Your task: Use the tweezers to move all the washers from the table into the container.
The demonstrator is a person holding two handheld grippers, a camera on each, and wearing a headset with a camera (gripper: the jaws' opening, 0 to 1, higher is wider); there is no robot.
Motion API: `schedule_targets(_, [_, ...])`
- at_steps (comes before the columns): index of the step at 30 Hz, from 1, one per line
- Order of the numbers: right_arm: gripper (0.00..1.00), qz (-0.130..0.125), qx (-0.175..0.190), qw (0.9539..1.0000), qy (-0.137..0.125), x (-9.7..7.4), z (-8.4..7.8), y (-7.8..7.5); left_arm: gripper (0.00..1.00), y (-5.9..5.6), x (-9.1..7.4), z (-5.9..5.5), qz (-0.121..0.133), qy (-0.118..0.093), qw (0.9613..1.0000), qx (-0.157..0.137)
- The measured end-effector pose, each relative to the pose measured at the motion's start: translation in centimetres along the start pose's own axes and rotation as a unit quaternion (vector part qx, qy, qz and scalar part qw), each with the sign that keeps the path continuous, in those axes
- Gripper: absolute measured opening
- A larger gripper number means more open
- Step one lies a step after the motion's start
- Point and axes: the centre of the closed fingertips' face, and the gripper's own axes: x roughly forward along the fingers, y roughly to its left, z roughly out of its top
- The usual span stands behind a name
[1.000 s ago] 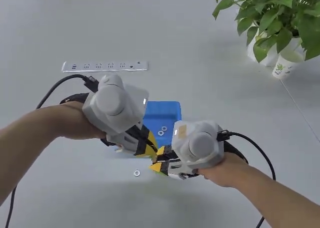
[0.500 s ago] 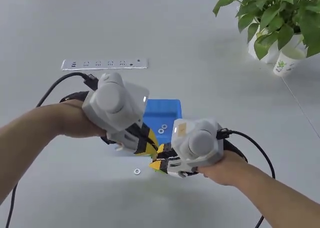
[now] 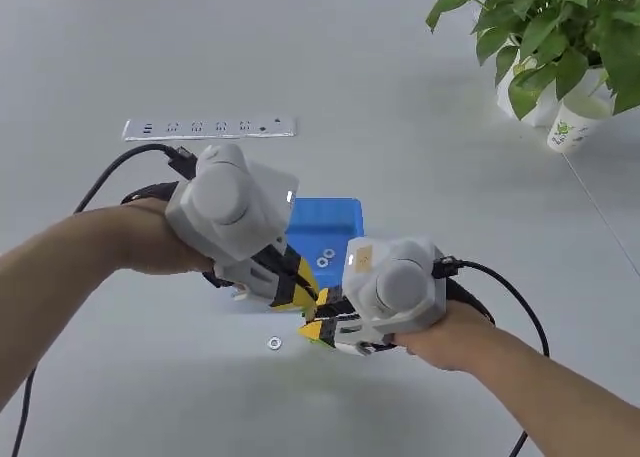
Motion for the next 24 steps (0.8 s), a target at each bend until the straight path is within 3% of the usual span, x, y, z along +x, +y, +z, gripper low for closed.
schedule_targets(8, [0.13,0.001,0.002,1.0,0.003,-0.12,-0.23,0.11,0.06,-0.23,0.12,0.09,-0.006,-0.002,1.0,-0.001])
schedule_targets(24, [0.11,0.001,0.013,0.9999,0.005,-0.04,-0.32,-0.09,0.06,0.39,-0.04,-0.51,-0.002,-0.001,1.0,-0.009])
